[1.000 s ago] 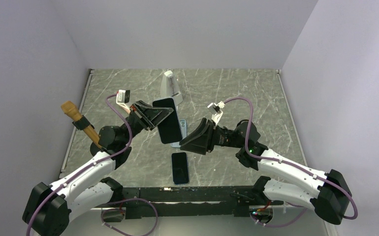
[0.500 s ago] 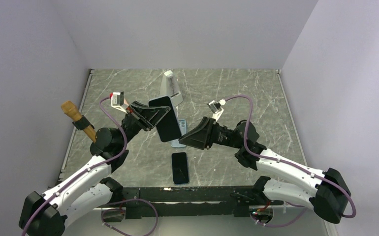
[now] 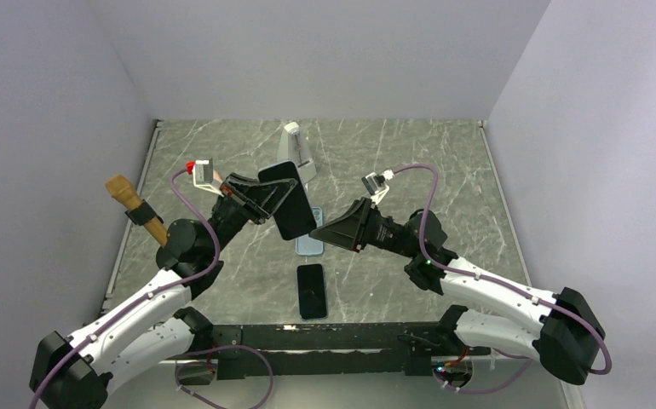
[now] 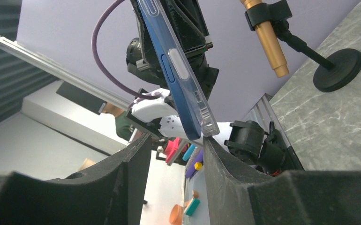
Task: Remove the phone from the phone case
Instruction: Remove the phone case from the phone, then place the phone case at the center of the board.
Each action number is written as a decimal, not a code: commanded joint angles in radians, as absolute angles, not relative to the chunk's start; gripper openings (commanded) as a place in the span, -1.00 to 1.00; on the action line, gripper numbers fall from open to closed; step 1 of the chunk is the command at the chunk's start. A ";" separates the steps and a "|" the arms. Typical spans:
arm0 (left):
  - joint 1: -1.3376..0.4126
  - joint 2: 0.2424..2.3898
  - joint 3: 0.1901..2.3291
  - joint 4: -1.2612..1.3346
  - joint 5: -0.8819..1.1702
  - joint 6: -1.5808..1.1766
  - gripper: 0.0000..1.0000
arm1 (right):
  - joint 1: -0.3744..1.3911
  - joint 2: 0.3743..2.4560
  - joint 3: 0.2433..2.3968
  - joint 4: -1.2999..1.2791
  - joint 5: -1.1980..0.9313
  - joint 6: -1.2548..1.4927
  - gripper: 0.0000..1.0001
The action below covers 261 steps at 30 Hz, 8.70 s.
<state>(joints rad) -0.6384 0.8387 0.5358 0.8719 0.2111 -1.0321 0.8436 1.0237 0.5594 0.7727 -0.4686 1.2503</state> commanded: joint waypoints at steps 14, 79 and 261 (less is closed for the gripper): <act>-0.725 0.828 0.537 0.733 0.332 -1.016 -1.00 | 0.826 0.992 0.635 0.803 -0.239 1.070 -0.03; -0.538 0.960 0.572 1.011 0.403 -1.326 -1.00 | 0.793 0.863 0.608 0.466 -0.515 1.023 -0.25; -0.721 1.734 0.902 0.151 0.283 -1.107 -1.00 | 0.637 0.508 0.667 -0.091 -0.269 0.772 -1.00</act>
